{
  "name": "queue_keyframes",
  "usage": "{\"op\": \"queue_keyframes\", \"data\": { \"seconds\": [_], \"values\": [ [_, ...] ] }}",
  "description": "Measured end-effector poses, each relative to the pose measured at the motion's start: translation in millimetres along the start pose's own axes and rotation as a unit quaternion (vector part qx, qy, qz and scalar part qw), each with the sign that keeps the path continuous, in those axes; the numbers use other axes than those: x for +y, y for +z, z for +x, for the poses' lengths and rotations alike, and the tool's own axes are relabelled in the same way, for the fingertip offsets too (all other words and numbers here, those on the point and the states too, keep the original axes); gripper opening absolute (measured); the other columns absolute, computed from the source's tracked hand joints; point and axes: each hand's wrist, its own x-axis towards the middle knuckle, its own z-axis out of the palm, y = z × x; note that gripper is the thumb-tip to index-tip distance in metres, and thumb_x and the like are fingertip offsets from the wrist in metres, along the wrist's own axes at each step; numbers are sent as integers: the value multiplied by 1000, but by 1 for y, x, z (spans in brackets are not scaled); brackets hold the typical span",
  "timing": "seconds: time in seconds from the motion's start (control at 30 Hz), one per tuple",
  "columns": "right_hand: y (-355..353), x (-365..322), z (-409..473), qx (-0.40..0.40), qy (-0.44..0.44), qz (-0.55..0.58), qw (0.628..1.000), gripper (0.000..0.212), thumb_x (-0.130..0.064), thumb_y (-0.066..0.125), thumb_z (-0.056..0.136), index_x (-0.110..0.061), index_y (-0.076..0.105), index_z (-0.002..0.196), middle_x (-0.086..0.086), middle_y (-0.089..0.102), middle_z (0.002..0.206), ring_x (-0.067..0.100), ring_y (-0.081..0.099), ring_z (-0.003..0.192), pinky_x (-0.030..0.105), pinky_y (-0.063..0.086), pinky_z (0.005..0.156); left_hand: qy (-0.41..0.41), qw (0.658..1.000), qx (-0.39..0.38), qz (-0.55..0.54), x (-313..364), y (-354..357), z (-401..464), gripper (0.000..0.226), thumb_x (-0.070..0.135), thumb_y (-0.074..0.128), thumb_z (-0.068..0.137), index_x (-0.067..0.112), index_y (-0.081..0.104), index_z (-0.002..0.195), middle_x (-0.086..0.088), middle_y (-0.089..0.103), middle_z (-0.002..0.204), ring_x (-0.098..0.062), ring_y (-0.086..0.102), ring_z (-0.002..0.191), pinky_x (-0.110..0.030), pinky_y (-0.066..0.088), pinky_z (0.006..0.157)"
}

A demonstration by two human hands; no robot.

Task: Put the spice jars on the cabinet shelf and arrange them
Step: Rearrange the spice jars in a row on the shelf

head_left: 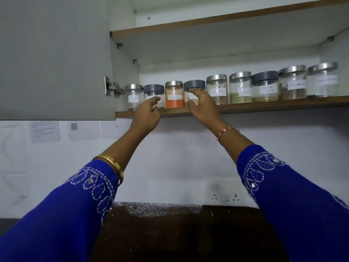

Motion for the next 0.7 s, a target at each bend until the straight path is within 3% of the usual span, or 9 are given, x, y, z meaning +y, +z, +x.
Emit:
{"op": "queue_keyframes", "data": {
  "seconds": [0.17, 0.4, 0.6, 0.7],
  "values": [
    [18, -7, 0, -15, 11, -15, 1000, 42, -16, 51, 93, -6, 47, 134, 13, 52, 133, 23, 50, 121, 16, 32, 87, -8, 1000, 4, 8, -24, -12, 2, 42, 4, 37, 94, 6, 47, 135, -12, 50, 138, -24, 45, 130, -28, 33, 107],
    [27, -4, 1, -50, 8, -23, 998, 44, -17, 51, 94, -6, 43, 136, 14, 47, 137, 25, 45, 127, 22, 34, 99, -10, 1000, 2, 18, -35, -12, -2, 39, 7, 40, 95, 4, 48, 133, -12, 53, 136, -25, 47, 128, -25, 33, 103],
    [41, -3, 6, -67, 11, -39, 997, 41, -18, 52, 93, -5, 49, 131, 16, 52, 130, 28, 51, 118, 21, 37, 92, 1, 998, -14, 56, -53, -14, -3, 39, 8, 40, 95, 9, 50, 133, -13, 58, 129, -28, 53, 120, -21, 35, 89],
    [53, -3, 13, -81, 11, -52, 995, 38, -17, 51, 93, -3, 51, 129, 16, 53, 127, 28, 51, 116, 17, 35, 85, 4, 998, -15, 61, -65, -19, 7, 39, 6, 39, 94, 9, 51, 131, -13, 57, 130, -28, 52, 121, -22, 36, 90]
  ]
}}
